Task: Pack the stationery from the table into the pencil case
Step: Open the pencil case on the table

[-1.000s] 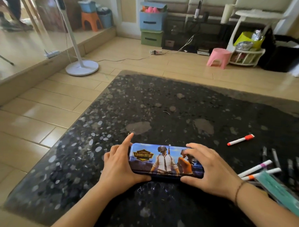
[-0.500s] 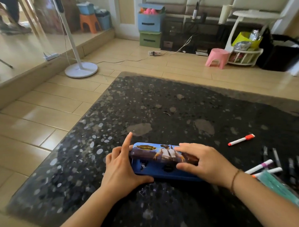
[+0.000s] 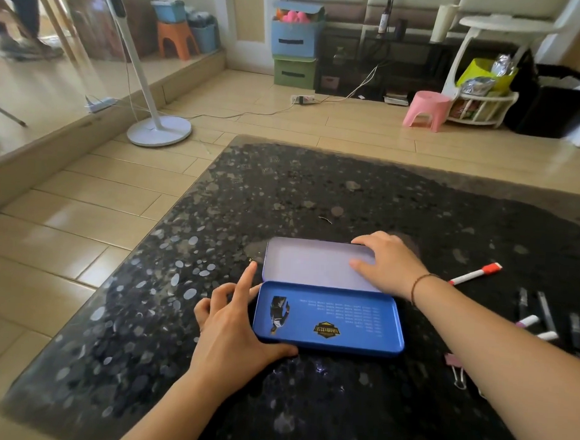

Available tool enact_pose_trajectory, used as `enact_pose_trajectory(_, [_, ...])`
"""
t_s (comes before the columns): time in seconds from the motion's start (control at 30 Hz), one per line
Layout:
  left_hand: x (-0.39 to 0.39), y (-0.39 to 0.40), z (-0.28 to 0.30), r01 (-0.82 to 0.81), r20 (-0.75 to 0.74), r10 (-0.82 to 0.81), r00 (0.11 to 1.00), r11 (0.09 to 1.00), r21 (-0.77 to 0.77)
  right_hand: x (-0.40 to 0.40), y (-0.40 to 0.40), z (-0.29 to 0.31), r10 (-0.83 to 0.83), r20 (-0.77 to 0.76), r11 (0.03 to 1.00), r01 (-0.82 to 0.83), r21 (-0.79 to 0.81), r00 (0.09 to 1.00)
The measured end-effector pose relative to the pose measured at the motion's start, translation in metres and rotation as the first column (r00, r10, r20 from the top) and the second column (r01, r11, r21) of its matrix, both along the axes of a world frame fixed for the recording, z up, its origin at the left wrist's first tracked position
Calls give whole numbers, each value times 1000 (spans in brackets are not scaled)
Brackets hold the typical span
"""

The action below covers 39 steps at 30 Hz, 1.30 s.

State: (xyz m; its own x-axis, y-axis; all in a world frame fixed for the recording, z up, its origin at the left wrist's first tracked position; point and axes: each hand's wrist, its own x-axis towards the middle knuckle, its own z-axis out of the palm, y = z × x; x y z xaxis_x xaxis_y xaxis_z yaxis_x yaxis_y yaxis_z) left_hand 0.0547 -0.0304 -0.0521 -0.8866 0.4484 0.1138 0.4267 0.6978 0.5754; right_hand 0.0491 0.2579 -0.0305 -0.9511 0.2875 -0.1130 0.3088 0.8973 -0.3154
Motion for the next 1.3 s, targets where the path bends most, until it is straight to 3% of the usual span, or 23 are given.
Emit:
enact_pose_trajectory(0.07, [0,0,1,3,3,-3,1000,1000,7,11,-6,5,58,-113,990,-43,137,992])
enact_pose_trajectory(0.13, [-1,1,-1,12,-4,-12,1000,1000,7,25,-20,13,215,-203,972,-190,137,955])
enact_pose_trajectory(0.23, [-3,1,-3,8,-13,-8,1000,1000,-8,35,-44,21,423,-95,901,-407,153,901])
enact_pose_trajectory(0.37, [-3,1,-3,2,-15,-1,1000,1000,2,28,-50,19,348,-76,934,-339,109,934])
enact_pose_trajectory(0.63, [-3,4,2,-2,-11,2,1000,1000,-16,30,-51,10,463,-96,842,-404,357,881])
enact_pose_trajectory(0.73, [-6,6,4,-1,-13,1,1000,999,-44,30,-49,15,400,-287,886,-286,366,871])
enact_pose_trajectory(0.83, [-13,14,5,-33,-10,33,999,998,-49,33,-45,38,257,-438,955,-157,251,862])
enact_pose_trajectory(0.93, [-24,27,4,-89,11,90,996,995,-41,54,-39,58,-110,-484,990,49,-136,868])
enact_pose_trajectory(1.0, [-29,37,3,-106,40,108,993,993,-48,82,-45,61,-402,-367,835,172,-523,839])
enact_pose_trajectory(1.07, [-32,42,2,-96,66,101,993,992,-81,114,-64,52,-563,-159,538,213,-816,811])
enact_pose_trajectory(1.1, [-32,42,4,-91,82,100,992,991,-103,129,-75,45,-600,-61,396,230,-889,798])
enact_pose_trajectory(1.2, [-25,32,13,-39,24,40,999,998,-55,159,-106,27,-697,143,100,292,-951,703])
enact_pose_trajectory(1.3, [-8,26,27,172,-53,-165,985,969,180,166,-128,10,-770,257,-59,336,-940,584])
